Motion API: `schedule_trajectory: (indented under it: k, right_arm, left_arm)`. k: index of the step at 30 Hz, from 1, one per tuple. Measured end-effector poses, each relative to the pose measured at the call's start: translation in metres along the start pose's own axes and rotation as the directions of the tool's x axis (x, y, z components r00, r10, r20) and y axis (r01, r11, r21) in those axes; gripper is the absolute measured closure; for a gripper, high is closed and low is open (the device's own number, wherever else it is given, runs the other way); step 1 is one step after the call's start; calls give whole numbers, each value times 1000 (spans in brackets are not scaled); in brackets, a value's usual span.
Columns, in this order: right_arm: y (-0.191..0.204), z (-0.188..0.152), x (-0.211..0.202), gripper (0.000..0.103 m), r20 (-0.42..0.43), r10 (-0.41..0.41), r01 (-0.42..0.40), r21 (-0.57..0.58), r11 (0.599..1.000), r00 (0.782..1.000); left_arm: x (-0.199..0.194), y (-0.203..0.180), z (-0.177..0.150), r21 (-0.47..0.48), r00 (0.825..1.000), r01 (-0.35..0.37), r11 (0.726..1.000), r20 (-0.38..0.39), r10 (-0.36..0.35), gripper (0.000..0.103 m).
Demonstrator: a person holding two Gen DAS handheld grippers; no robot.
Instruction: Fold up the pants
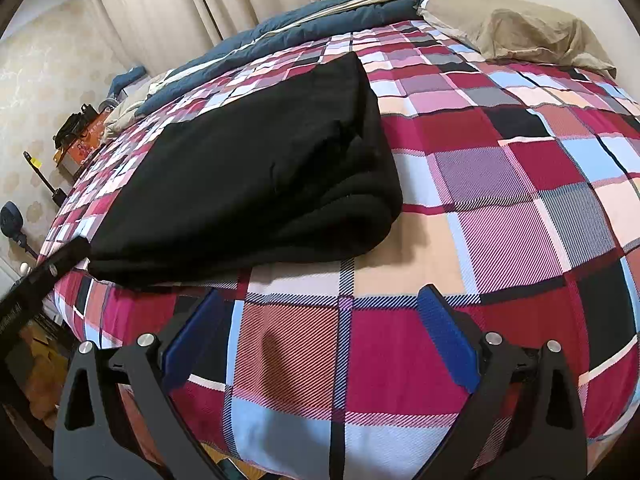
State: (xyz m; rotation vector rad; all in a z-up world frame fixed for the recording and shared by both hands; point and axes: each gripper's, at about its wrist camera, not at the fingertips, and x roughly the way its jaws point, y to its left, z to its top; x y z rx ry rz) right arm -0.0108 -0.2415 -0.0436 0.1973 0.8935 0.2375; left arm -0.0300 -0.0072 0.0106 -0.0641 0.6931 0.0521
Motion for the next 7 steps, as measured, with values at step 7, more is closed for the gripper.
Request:
schedule_trajectory:
  k: [7]
  right_arm:
    - [-3,47,-10,5,41,25,-23,-34,999,999]
  left_arm:
    - [31,62,50,-58,999,-28,998,21,30,13]
